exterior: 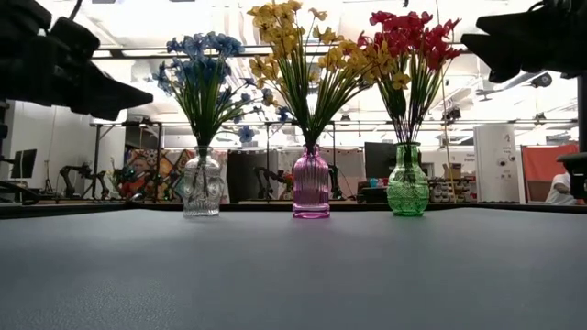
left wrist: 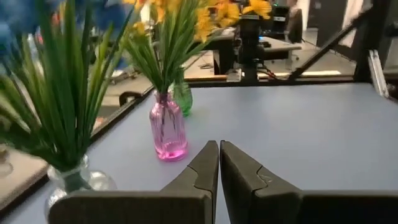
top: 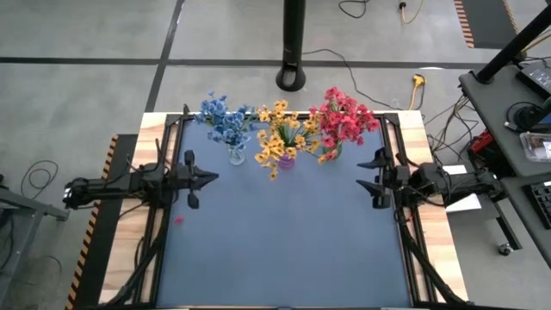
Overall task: Sort flowers into vase by color
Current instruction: Return to Home Position
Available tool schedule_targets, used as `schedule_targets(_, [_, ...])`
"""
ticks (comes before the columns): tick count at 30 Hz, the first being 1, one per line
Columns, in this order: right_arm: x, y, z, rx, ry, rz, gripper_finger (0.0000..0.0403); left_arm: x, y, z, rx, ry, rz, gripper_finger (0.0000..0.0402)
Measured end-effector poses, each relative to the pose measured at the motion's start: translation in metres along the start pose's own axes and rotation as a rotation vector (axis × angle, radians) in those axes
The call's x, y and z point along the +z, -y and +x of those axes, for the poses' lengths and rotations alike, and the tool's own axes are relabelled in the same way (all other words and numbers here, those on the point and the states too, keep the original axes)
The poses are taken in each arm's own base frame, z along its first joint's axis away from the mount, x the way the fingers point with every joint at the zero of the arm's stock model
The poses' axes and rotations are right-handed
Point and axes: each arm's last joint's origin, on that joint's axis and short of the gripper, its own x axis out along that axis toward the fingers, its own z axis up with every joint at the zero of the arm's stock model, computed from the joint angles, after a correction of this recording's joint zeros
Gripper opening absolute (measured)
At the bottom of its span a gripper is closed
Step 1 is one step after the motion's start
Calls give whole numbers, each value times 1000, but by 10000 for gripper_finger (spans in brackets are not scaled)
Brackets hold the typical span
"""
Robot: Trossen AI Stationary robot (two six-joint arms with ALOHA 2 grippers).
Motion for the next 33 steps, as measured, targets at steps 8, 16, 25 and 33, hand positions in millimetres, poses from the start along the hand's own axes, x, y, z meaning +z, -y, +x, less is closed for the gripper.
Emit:
schedule_targets(8, [-3, -1, 1, 1, -33, 206, 231, -3, 1, 3, 6, -43, -154, 0])
schedule_targets(16, [-4, -1, 1, 1, -37, 208, 231, -6, 1, 6, 8, -81, -169, 0])
schedule_targets(25, [-4, -1, 1, 1, -38, 208, 231, -8, 2, 8, 10, -112, -164, 0])
schedule_targets(33, [-4, -1, 1, 1, -38, 207, 231, -10, 2, 9, 10, -137, -160, 0])
